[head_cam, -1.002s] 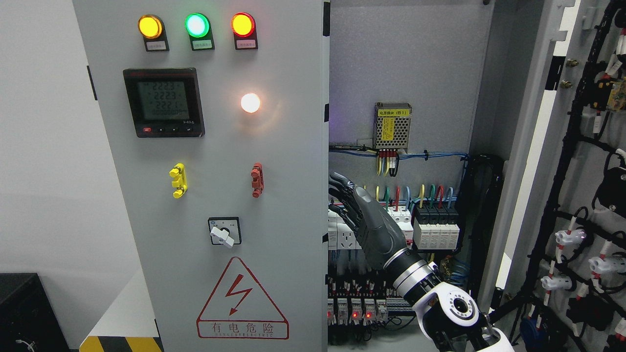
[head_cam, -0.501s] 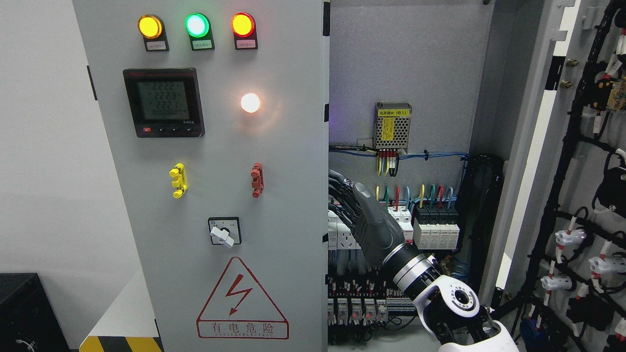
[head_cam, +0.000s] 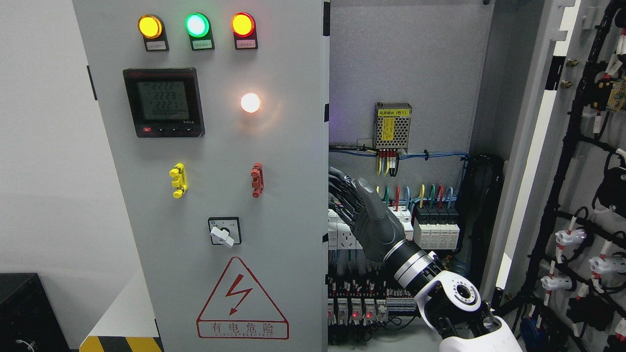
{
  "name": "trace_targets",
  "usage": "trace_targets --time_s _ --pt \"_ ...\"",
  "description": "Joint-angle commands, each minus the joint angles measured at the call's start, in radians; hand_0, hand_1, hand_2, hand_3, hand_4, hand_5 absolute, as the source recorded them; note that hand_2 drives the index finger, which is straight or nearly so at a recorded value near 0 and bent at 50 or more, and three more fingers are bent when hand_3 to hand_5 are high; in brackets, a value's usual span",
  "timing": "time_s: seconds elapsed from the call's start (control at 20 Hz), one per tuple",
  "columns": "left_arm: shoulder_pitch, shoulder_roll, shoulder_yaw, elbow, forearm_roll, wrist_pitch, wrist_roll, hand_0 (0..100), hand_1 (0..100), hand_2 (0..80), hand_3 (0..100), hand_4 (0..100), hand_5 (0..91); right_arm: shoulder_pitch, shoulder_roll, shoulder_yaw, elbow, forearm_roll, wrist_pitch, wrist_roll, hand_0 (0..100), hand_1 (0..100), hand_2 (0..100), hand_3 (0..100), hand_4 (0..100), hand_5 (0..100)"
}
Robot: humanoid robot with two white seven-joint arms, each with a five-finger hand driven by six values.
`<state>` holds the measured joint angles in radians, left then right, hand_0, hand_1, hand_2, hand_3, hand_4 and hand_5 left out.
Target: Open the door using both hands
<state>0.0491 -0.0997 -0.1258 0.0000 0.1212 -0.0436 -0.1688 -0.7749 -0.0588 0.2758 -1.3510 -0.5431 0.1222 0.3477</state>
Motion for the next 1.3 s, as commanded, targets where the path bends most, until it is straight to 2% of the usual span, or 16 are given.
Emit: trace_targets --time_s 0.0,0.55,1.15,1.25 --pt "0.000 0.000 0.000 -0.015 0.000 0.001 0.000 12 56 0.0 0 0 0.0 -0.001 -0.042 -0.001 0.019 -0.029 0.000 0.033 10 13 0 0 0 0" --pt "0.000 0.000 0.000 -0.015 0.000 -0.001 0.000 12 56 0.0 0 0 0.0 -0.015 -0.029 0.013 0.026 -0.026 0.002 0.048 10 13 0 0 0 0" --pt "0.000 0.000 0.000 -0.015 0.000 0.001 0.000 12 56 0.0 0 0 0.0 -0.035 -0.027 0.003 0.032 -0.031 0.036 0.062 10 13 0 0 0 0" --pt "0.000 0.000 0.000 -0.015 0.000 0.001 0.000 12 56 0.0 0 0 0.0 -0.035 -0.027 0.003 0.032 -0.041 0.036 0.083 10 13 0 0 0 0"
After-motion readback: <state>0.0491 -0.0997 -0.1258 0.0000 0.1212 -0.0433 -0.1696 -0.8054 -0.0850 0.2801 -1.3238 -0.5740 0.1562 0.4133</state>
